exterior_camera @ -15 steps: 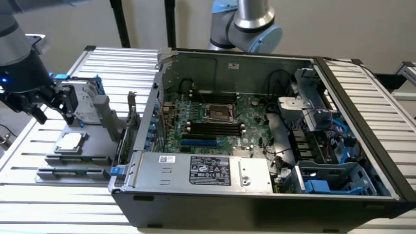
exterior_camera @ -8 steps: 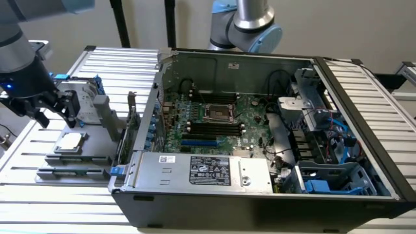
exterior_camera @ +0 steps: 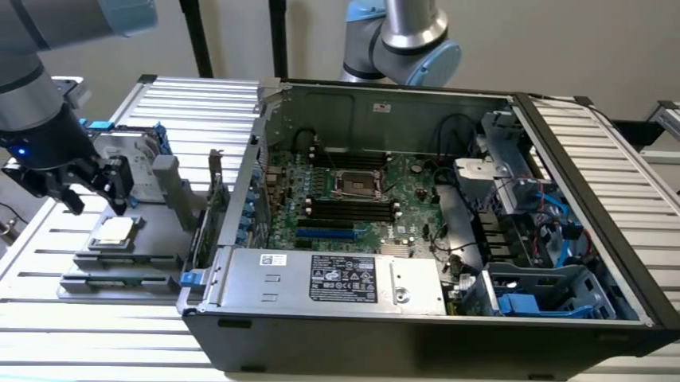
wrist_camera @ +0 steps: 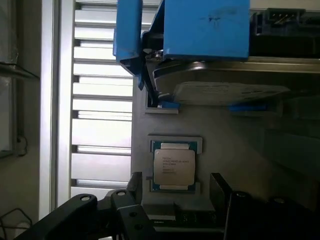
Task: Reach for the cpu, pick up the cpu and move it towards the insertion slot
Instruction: 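Pick up the cpu and move it towards the insertion slot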
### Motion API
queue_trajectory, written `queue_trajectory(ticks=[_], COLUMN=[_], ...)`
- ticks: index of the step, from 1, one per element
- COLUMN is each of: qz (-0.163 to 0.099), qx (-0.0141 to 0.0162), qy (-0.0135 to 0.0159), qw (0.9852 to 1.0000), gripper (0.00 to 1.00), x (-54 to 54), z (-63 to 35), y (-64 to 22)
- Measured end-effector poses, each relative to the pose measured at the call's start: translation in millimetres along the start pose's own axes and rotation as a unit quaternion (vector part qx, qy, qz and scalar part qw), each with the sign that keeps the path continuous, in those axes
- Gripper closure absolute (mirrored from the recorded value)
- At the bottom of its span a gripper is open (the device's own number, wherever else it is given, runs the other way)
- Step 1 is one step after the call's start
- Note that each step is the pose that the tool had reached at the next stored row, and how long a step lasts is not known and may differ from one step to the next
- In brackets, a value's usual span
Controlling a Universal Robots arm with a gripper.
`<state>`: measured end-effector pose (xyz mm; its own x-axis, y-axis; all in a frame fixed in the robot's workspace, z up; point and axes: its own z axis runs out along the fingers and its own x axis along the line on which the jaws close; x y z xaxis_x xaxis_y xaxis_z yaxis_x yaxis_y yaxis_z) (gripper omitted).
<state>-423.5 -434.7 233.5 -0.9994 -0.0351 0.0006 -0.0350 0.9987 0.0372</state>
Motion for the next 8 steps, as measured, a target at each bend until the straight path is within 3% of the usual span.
queue_trajectory(ticks=[8], qz=[0.0], qx=[0.0], qy=[-0.0001], qw=[1.0], gripper=[0.35], x=[0.0], z=[14.5], y=[-0.6])
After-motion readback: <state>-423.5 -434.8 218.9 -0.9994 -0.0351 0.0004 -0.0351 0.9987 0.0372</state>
